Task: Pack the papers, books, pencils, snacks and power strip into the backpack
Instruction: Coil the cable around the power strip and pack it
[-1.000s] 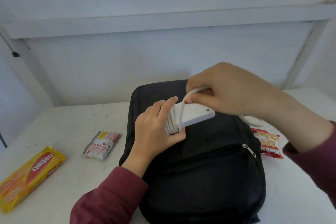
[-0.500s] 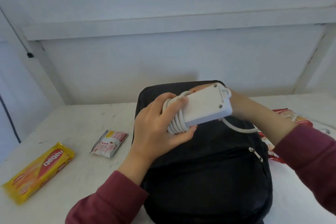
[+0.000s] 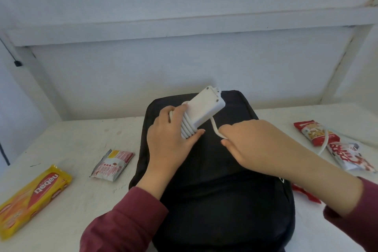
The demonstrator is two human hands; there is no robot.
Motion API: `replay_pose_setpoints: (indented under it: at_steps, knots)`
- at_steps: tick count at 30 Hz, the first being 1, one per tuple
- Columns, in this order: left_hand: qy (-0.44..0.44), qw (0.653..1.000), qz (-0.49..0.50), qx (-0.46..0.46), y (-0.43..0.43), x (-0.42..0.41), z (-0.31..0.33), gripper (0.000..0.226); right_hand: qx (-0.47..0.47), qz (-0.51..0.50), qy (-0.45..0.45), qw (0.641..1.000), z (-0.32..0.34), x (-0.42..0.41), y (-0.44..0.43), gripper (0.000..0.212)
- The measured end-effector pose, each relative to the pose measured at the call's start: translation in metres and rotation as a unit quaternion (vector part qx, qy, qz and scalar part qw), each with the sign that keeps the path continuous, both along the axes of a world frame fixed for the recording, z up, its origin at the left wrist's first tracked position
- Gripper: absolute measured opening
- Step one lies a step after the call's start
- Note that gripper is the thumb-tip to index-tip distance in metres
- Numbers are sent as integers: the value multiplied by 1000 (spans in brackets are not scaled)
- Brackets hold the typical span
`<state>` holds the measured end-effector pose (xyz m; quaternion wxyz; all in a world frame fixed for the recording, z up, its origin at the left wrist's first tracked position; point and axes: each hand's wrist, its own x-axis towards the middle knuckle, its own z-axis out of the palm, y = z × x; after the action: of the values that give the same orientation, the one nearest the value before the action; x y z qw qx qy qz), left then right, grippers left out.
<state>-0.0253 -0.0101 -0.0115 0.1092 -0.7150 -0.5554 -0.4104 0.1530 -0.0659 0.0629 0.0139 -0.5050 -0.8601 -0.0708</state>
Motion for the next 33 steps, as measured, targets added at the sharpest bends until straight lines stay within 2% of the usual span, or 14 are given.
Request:
replay_pose_setpoints:
  at_steps: [5, 12, 18, 22, 26, 30, 33]
  knots:
    - [14, 1000, 0, -1, 6, 12, -7, 68, 35, 70, -7, 997, -6, 0, 0, 18]
    - [33, 999, -8, 15, 8, 15, -7, 57, -7, 111, -15, 994, -20, -8, 5, 29]
    - [14, 999, -23, 26, 10, 14, -9, 54, -53, 118, 37, 991, -2, 9, -3, 11]
    - [17, 999, -35, 32, 10, 15, -10, 61, 0, 110, 37, 993, 27, 22, -4, 15]
    - [17, 998, -49, 27, 9, 16, -8, 54, 115, 131, 27, 984, 42, 19, 12, 21]
    - [27, 994, -92, 48, 5, 11, -10, 59, 123, 78, 87, 986, 56, 16, 39, 35]
    - [23, 992, -113, 60, 2, 7, -13, 70, 37, 56, 164, 984, 57, 12, 63, 36]
